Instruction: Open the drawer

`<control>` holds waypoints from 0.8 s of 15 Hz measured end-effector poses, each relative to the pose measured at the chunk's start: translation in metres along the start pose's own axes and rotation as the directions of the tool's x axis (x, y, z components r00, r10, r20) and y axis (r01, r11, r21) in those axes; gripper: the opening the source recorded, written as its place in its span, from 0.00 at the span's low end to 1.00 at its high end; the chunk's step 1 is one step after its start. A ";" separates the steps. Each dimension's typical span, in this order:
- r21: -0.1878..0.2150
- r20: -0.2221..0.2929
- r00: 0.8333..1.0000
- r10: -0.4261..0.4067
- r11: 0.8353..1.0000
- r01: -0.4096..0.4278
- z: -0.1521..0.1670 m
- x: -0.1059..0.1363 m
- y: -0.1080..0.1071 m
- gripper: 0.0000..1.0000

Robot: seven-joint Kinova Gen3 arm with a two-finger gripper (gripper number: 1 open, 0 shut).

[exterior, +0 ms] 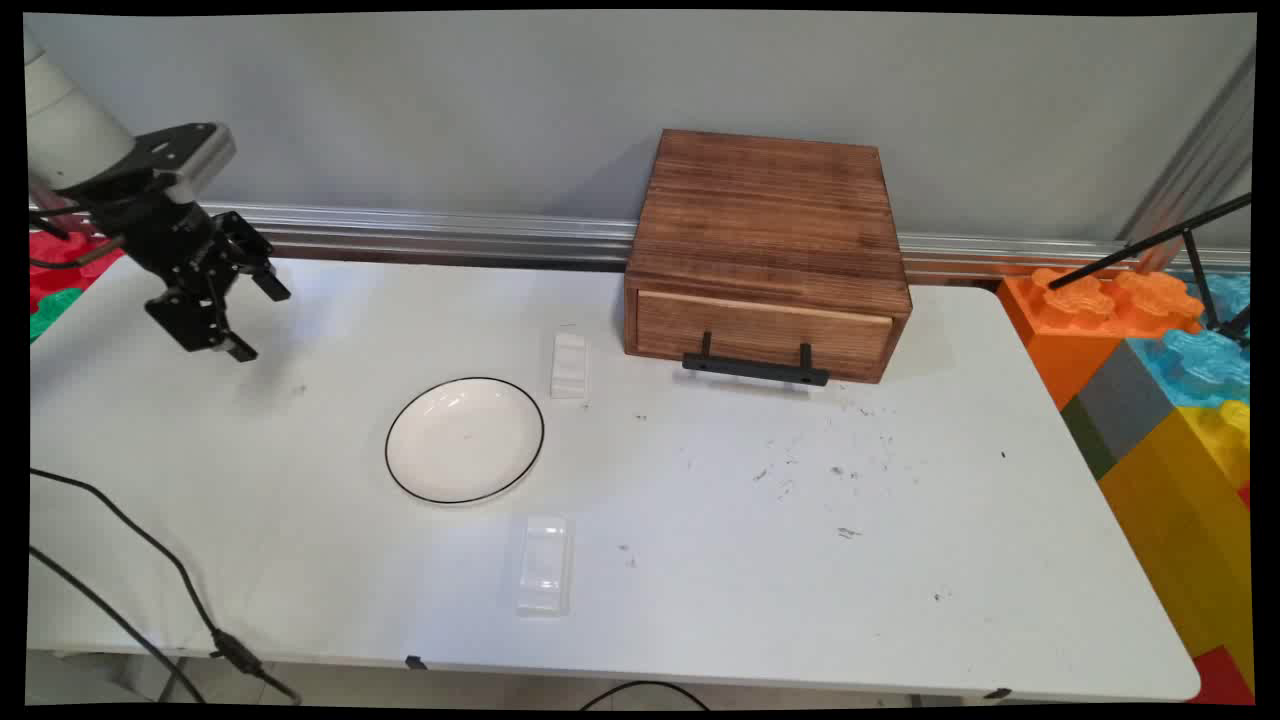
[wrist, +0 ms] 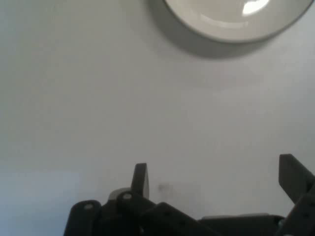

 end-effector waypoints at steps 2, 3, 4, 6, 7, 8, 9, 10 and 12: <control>-0.011 -0.039 0.999 -0.024 1.000 0.024 0.002 0.016 0.004 1.00; -0.016 -0.055 0.998 -0.033 0.999 0.032 0.003 0.022 0.006 1.00; -0.027 -0.086 0.995 -0.046 0.999 0.044 0.004 0.035 0.010 1.00; -0.046 -0.146 0.987 -0.069 0.997 0.063 0.009 0.060 0.018 1.00; -0.054 -0.174 0.982 -0.075 0.996 0.067 0.012 0.075 0.022 1.00; -0.057 -0.194 0.978 -0.079 0.996 0.069 0.015 0.087 0.024 1.00; -0.059 -0.210 0.974 -0.080 0.996 0.069 0.018 0.098 0.027 1.00; -0.060 -0.225 0.971 -0.080 0.996 0.068 0.022 0.111 0.029 1.00; -0.060 -0.251 0.965 -0.075 0.996 0.062 0.030 0.141 0.033 1.00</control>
